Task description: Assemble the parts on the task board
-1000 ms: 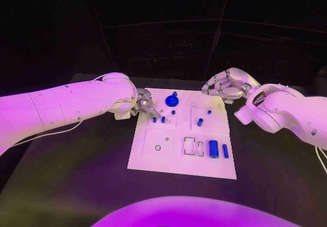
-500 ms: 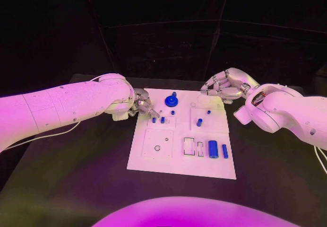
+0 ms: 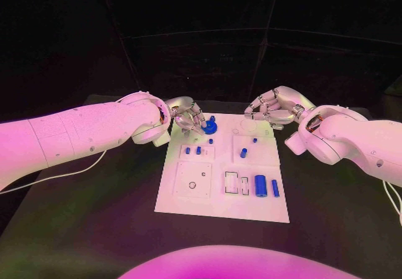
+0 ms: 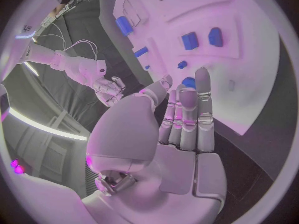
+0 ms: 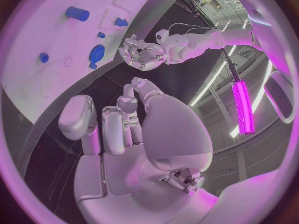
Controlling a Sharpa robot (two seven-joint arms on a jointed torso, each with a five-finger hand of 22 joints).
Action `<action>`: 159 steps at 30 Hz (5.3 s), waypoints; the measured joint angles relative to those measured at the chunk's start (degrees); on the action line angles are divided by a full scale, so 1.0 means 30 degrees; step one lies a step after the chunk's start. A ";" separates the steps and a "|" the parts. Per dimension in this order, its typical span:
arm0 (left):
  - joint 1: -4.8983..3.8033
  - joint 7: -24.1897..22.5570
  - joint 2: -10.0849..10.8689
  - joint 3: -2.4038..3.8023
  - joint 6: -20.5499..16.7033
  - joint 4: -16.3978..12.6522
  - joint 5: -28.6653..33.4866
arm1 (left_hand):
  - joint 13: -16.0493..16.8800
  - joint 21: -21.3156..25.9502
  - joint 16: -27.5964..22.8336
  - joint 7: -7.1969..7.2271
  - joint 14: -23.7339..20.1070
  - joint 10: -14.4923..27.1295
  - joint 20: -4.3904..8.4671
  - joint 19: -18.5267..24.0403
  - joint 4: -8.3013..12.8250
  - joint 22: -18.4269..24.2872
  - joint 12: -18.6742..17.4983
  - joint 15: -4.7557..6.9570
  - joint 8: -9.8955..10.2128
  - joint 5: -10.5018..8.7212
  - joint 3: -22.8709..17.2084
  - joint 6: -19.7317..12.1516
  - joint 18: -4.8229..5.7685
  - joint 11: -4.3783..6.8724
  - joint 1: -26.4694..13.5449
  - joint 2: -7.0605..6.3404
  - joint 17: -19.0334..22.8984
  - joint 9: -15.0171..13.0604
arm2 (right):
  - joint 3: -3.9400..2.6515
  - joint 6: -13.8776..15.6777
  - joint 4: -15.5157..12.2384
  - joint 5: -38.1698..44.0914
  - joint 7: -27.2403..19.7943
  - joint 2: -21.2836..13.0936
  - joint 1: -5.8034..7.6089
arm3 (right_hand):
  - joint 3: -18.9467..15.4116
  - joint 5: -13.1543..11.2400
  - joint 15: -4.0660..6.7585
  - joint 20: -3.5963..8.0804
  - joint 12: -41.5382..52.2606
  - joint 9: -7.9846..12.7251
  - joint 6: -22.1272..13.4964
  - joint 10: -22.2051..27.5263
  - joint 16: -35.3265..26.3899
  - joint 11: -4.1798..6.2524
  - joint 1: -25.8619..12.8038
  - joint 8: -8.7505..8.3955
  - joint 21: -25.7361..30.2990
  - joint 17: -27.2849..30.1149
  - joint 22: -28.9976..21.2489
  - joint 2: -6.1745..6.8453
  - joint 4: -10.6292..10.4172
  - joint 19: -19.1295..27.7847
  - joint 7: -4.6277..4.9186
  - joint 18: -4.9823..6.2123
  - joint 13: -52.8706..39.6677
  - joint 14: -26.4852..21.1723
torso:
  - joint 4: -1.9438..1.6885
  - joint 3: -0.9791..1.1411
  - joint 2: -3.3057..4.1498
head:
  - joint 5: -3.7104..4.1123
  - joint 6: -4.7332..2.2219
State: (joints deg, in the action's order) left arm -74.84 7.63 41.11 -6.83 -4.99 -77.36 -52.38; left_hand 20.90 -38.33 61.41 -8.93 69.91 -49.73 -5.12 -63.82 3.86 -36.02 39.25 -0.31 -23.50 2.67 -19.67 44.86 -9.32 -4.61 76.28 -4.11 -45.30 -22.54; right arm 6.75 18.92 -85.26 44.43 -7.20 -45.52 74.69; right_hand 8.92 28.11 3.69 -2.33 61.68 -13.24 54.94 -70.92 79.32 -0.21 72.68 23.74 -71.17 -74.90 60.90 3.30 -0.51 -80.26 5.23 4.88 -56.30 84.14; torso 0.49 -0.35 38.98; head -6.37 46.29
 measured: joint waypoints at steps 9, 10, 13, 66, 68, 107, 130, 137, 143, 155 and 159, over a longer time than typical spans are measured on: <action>0.0089 -0.3725 -0.1233 -0.0458 -0.1213 0.1373 -0.1804 | -0.2778 0.0499 -0.0423 0.0012 0.0306 -0.0345 -0.0434 -0.0681 0.0584 0.0526 -0.3078 -0.0133 0.1922 0.0000 -0.0429 0.1388 -0.0280 -0.0273 -0.0212 -0.0832 0.0962 0.2357 | 0.0000 0.0000 0.0045 -0.0004 -0.0024 0.0094 0.0000 | 0.0056 0.0000 0.0000 0.0000 0.0000 0.0018 -0.0069 0.0000 0.0000 0.0000 0.0026 0.0000 0.0000 0.0000 0.0000 0.0026 -0.0056 0.0000 0.0068 0.0001 0.0028 0.0000 | 0.0024 0.0000 0.0011 | 0.0055 -0.0079; 0.0112 -0.3918 -0.1428 -0.0486 -0.1201 0.1592 -0.2208 | -0.2967 0.0500 -0.0104 0.0023 0.0603 -0.0345 -0.0429 -0.0840 0.0584 0.0552 -0.3284 -0.0110 0.2050 0.0000 -0.0429 0.1507 -0.0289 -0.0273 -0.0300 -0.0920 0.0580 0.2511 | 0.0000 0.0000 0.0045 -0.0008 -0.0029 0.0109 0.0000 | 0.0056 0.0000 0.0000 0.0000 0.0000 0.0024 -0.0069 0.0000 0.0000 0.0000 0.0080 0.0000 0.0000 0.0000 0.0000 0.0080 -0.0056 0.0000 0.0068 0.0001 0.0027 0.0000 | 0.0026 -0.0002 0.0013 | 0.0059 -0.0090; 0.0164 -0.4199 -0.1868 -0.0531 -0.1074 0.2110 -0.3160 | -0.3533 0.0333 0.1490 0.0082 0.2017 -0.0523 -0.0392 -0.1651 0.0665 0.0554 -0.3866 -0.0078 0.2362 0.0000 -0.0348 0.1938 -0.0294 -0.0251 -0.0336 -0.0956 -0.1333 0.2984 | 0.0000 -0.0001 0.0046 -0.0014 -0.0038 0.0121 0.0000 | 0.0056 0.0000 0.0000 0.0000 0.0000 0.0023 -0.0069 0.0000 0.0000 0.0000 0.0080 0.0000 0.0000 0.0000 0.0000 0.0080 -0.0056 0.0000 0.0068 0.0000 0.0027 0.0000 | 0.0026 -0.0007 0.0020 | 0.0093 -0.0095; 0.0663 -0.3537 -0.4396 -0.0509 0.1674 0.4751 -0.9782 | -0.5745 -0.4033 0.5639 0.0490 0.4679 -0.3970 0.0113 -0.4869 0.1083 -0.3447 -0.6719 0.0234 0.3689 -0.0001 -0.1042 0.4846 0.0005 0.0207 0.0035 -0.0093 -0.6540 0.5215 | 0.0000 -0.0004 0.0025 -0.0035 -0.0116 0.0243 0.0000 | 0.0173 0.0000 0.0000 0.0000 -0.0001 0.0044 -0.0202 0.0067 0.0000 -0.0067 0.0079 0.0000 0.0000 -0.0008 0.0000 0.0079 -0.0044 0.0000 0.0074 -0.0001 0.0020 0.0001 | 0.0004 -0.0005 -0.0004 | 0.0260 0.0106; 0.0676 -0.3519 -0.4430 -0.0495 0.1690 0.4791 -0.9810 | -0.5741 -0.4107 0.5639 0.0442 0.4678 -0.4100 0.0103 -0.4880 0.1117 -0.3525 -0.6756 0.0234 0.3766 -0.0001 -0.1076 0.4894 0.0004 0.0237 0.0053 -0.0075 -0.6535 0.5255 | 0.0000 -0.0004 0.0024 -0.0035 -0.0116 0.0245 0.0000 | 0.0173 0.0000 0.0000 0.0000 0.0000 0.0044 -0.0202 0.0067 0.0000 -0.0067 0.0079 0.0000 0.0000 -0.0007 0.0000 0.0079 -0.0044 0.0000 0.0074 0.0000 0.0020 0.0000 | 0.0004 -0.0005 -0.0007 | 0.0260 0.0112; 0.0803 -0.3912 -0.1083 0.0971 0.0568 0.2054 -0.9395 | -0.5757 -0.5010 0.5708 0.0382 0.4676 -0.5230 0.0166 -0.5081 0.1399 -0.4594 -0.7929 0.0375 0.4148 -0.0004 -0.2254 0.5632 0.0307 0.0244 0.0138 0.0203 -0.6338 0.5686 | 0.0000 -0.0037 0.0230 -0.0036 -0.0146 0.0263 -0.0007 | 0.0172 0.0000 0.0000 0.0000 0.0000 0.0041 -0.0200 0.0066 0.0000 -0.0067 0.0079 0.0000 0.0000 -0.0002 0.0023 0.0079 -0.0043 0.0000 0.0072 0.0001 0.0018 0.0000 | -0.0031 0.0004 -0.0022 | 0.0156 -0.0192; 0.1075 -0.3711 -0.0494 0.0914 0.1699 0.2015 -0.9037 | -0.5752 -0.5009 0.5706 0.0384 0.4677 -0.5368 0.0165 -0.5079 0.1450 -0.4611 -0.8132 0.0373 0.4297 -0.0003 -0.2304 0.5762 0.0305 0.0242 -0.0048 0.0017 -0.6220 0.5756 | 0.0002 -0.0049 0.0279 -0.0036 -0.0145 0.0291 -0.0008 | 0.0172 0.0000 0.0000 0.0000 0.0000 0.0040 -0.0200 0.0066 0.0000 -0.0066 0.0079 0.0000 0.0000 0.0000 0.0022 0.0079 -0.0043 0.0000 0.0072 -0.0001 0.0017 0.0001 | 0.0002 0.0000 0.0000 | 0.0108 -0.0148; 0.1112 -0.3619 -0.0743 0.0914 0.1700 0.2407 -0.9020 | -0.5752 -0.5009 0.5705 0.0384 0.4677 -0.5435 0.0164 -0.5079 0.1450 -0.4609 -0.8132 0.0373 0.4298 -0.0003 -0.2303 0.5762 0.0304 0.0310 -0.0047 0.0017 -0.6221 0.5759 | 0.0002 -0.0050 0.0281 -0.0036 -0.0145 0.0322 -0.0009 | 0.0172 0.0000 0.0000 0.0000 0.0000 0.0040 -0.0200 0.0066 0.0000 -0.0066 0.0079 0.0000 0.0000 0.0000 0.0021 0.0079 -0.0043 0.0000 0.0072 0.0001 0.0017 0.0000 | 0.0005 0.0004 0.0000 | 0.0075 -0.0135; 0.1194 -0.3568 -0.0988 0.0916 0.1734 0.2584 -0.9014 | -0.5751 -0.5009 0.5703 0.0384 0.4677 -0.5435 0.0164 -0.5079 0.1450 -0.4609 -0.8131 0.0372 0.4297 -0.0003 -0.2303 0.5762 0.0304 0.0310 -0.0048 0.0017 -0.6221 0.5761 | 0.0002 -0.0051 0.0283 -0.0035 -0.0146 0.0331 -0.0010 | 0.0172 0.0000 0.0000 0.0000 0.0000 0.0040 -0.0200 0.0067 0.0000 -0.0067 0.0079 0.0000 0.0000 0.0000 0.0021 0.0079 -0.0043 0.0000 0.0072 0.0001 0.0017 0.0000 | 0.0015 0.0002 0.0002 | 0.0059 -0.0108; 0.1283 -0.3531 -0.1303 0.0920 0.1947 0.2914 -0.8993 | -0.5750 -0.5009 0.5699 0.0384 0.4677 -0.5435 0.0163 -0.5078 0.1477 -0.4607 -0.8131 0.0372 0.4295 -0.0004 -0.2330 0.5762 0.0303 0.0309 -0.0049 0.0015 -0.6216 0.5771 | 0.0002 -0.0054 0.0283 -0.0035 -0.0146 0.0340 -0.0010 | 0.0172 0.0000 0.0000 0.0000 0.0000 0.0040 -0.0200 0.0067 0.0000 -0.0066 0.0079 0.0000 0.0000 0.0000 0.0020 0.0078 -0.0043 0.0000 0.0072 -0.0001 0.0017 0.0000 | 0.0013 -0.0005 0.0005 | 0.0055 -0.0038; 0.1284 -0.3523 -0.1386 0.0923 0.2038 0.3037 -0.8978 | -0.5749 -0.5009 0.5699 0.0384 0.4676 -0.5435 0.0163 -0.5077 0.1502 -0.4607 -0.8131 0.0372 0.4295 -0.0004 -0.2354 0.5761 0.0303 0.0309 -0.0049 0.0014 -0.6196 0.5784 | 0.0002 -0.0055 0.0283 -0.0035 -0.0146 0.0340 -0.0010 | 0.0171 0.0000 0.0000 0.0000 0.0000 0.0040 -0.0199 0.0067 0.0000 -0.0066 0.0079 0.0000 0.0000 0.0000 0.0020 0.0079 -0.0043 0.0000 0.0072 0.0001 0.0017 0.0000 | 0.0013 -0.0005 0.0004 | 0.0053 -0.0027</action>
State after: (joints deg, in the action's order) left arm -70.99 -2.94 36.95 -4.06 1.12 -68.25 -79.31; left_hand 3.65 -53.36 78.51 -7.78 83.94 -66.04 -4.63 -79.05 8.37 -49.84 14.86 0.80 -10.62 2.66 -26.73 62.14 -8.41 -3.68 76.13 -4.07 -63.89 -5.19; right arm 6.75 18.75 -84.41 44.32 -7.64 -44.50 74.66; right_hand 9.44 28.11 3.69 -2.33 61.68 -13.12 54.34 -70.72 79.33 -0.41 72.92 23.74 -71.17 -74.90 60.96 3.53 -0.64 -80.27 5.44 4.89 -56.25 84.14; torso 0.53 -0.37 39.00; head -6.21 46.21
